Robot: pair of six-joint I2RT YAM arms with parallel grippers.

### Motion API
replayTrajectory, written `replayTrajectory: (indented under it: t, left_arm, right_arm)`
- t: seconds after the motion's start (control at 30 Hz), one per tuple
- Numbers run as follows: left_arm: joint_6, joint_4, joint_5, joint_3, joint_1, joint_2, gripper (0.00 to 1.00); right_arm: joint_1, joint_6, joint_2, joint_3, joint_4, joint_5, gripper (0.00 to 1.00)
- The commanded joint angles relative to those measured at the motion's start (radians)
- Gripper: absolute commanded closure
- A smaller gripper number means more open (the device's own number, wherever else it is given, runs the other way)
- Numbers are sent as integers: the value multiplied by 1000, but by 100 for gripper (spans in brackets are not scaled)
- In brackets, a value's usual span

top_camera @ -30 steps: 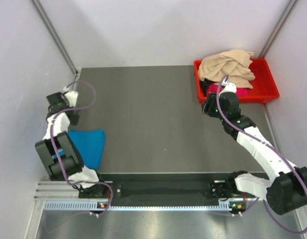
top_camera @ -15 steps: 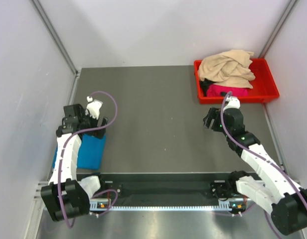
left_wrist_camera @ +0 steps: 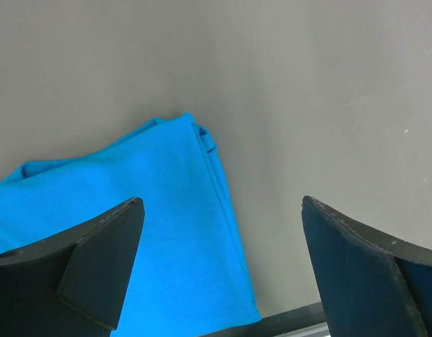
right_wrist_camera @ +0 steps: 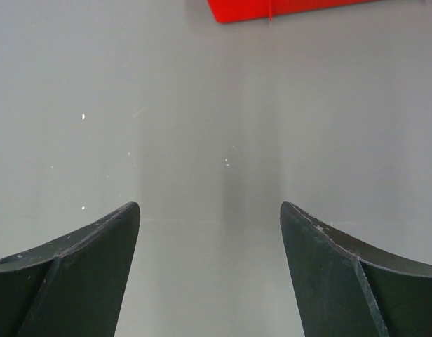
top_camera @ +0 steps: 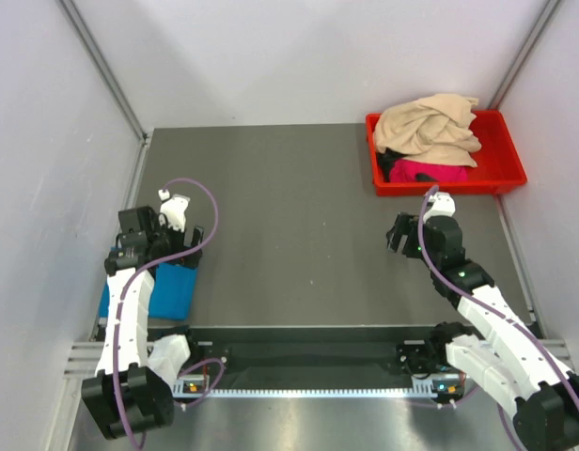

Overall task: Fold and stack the t-shirts
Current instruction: Neatly place the folded tshirt to the corner

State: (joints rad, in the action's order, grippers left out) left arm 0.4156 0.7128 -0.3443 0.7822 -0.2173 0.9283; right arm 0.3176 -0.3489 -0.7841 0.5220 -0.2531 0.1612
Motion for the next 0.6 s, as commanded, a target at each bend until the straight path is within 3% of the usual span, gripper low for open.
replayTrajectory:
  t: [0.0,0.57]
  left_arm:
    - [-38,-50,22,-9,1,-42,1]
    - [-58,-73,73,-26,-1,-78,1]
  right_arm:
    - [-12,25,23,3,23,11,18]
    - [-12,33,29,-10,34,11,17]
